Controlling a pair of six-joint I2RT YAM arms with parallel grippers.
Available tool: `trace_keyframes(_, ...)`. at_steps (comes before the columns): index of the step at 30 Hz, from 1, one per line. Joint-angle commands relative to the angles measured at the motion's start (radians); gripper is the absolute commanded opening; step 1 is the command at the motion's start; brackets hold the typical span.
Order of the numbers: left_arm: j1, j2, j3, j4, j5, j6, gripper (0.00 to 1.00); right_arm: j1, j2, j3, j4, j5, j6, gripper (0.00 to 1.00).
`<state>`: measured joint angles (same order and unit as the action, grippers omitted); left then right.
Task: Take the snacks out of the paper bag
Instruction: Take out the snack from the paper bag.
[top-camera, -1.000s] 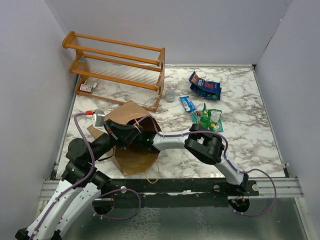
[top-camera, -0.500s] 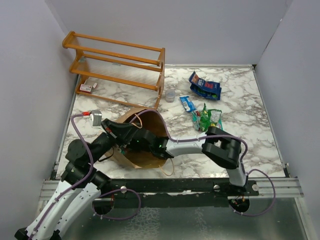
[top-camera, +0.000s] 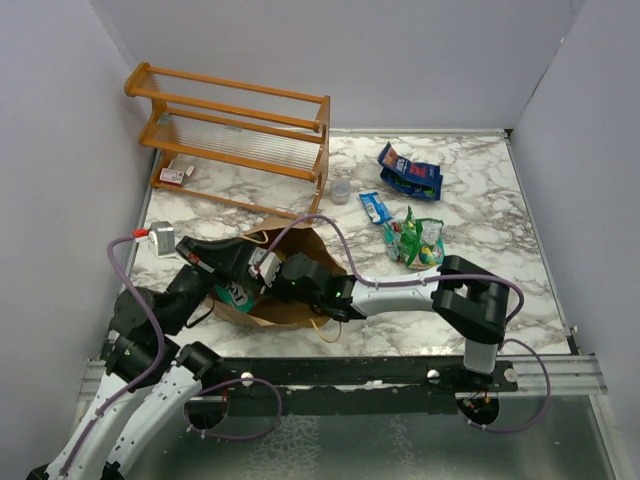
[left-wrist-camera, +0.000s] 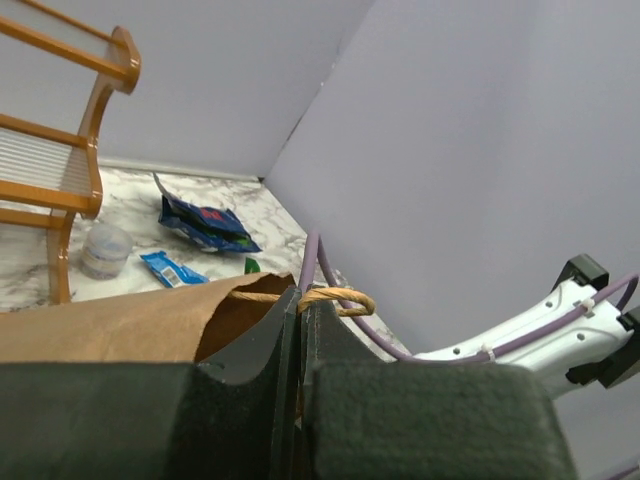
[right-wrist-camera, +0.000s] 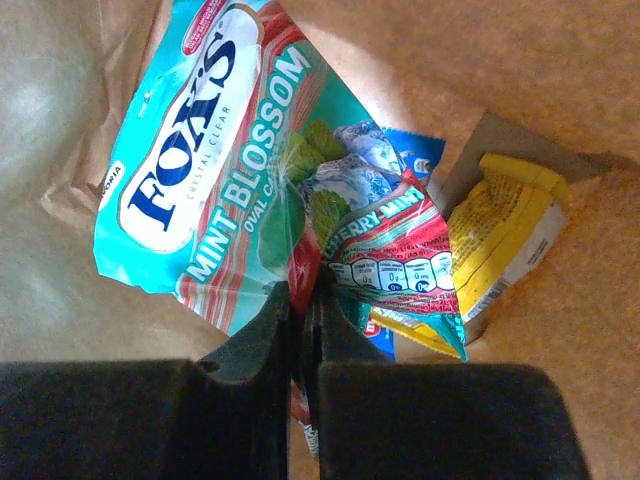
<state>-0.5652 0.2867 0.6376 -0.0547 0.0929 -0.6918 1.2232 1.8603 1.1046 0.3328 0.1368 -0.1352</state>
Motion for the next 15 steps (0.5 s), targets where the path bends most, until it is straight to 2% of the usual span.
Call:
trace_keyframes(1, 0.0, 0.004, 0.059, -0.059, -0.086, 0.04, 0.0, 0.007, -0.066, -0.013, 0.055, 0.005, 0.004, 0.01)
trace_keyframes(15, 0.0, 0.013, 0.024, -0.057, -0.065, 0.05, 0.0, 0.007, -0.375, -0.055, 0.037, 0.1, -0.04, 0.01)
